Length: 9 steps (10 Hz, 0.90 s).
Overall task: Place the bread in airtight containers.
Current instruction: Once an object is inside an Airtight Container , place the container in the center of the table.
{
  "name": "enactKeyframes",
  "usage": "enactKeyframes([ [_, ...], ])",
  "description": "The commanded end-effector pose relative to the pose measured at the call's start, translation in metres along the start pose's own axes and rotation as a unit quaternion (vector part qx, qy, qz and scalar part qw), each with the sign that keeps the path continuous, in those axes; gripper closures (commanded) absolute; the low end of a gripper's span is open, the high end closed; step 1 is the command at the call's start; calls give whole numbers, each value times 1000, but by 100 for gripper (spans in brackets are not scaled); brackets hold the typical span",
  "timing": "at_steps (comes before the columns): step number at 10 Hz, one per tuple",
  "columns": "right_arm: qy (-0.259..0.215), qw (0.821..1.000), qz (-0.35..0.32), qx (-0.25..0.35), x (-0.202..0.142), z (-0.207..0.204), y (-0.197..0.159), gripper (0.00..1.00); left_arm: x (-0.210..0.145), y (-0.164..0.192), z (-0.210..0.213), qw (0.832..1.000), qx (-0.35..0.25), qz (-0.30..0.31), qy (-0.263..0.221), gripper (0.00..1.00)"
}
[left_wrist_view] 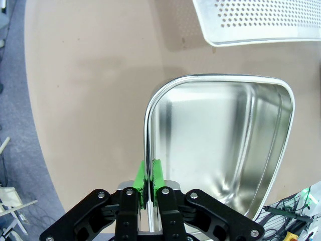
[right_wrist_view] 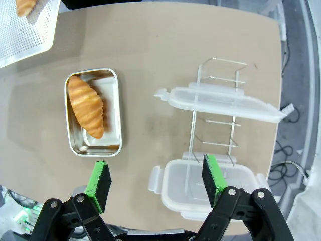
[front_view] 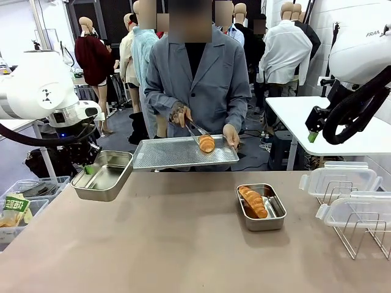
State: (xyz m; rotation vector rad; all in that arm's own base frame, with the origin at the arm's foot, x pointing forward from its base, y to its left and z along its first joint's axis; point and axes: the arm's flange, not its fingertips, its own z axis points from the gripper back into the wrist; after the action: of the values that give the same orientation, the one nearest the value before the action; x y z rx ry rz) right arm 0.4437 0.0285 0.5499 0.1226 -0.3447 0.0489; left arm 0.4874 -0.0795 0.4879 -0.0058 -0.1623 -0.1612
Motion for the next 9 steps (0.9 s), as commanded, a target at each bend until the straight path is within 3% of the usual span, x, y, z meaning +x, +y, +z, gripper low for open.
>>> enactKeyframes([
  [1, -7, 1000, -3, 5, -1, -3, 2, 9, 0, 2, 3, 1000, 4, -1, -4, 100],
  [9, -7, 1000, -3, 5, -1, -3, 2, 9, 0, 2, 3, 1000, 4, -1, -4, 100],
])
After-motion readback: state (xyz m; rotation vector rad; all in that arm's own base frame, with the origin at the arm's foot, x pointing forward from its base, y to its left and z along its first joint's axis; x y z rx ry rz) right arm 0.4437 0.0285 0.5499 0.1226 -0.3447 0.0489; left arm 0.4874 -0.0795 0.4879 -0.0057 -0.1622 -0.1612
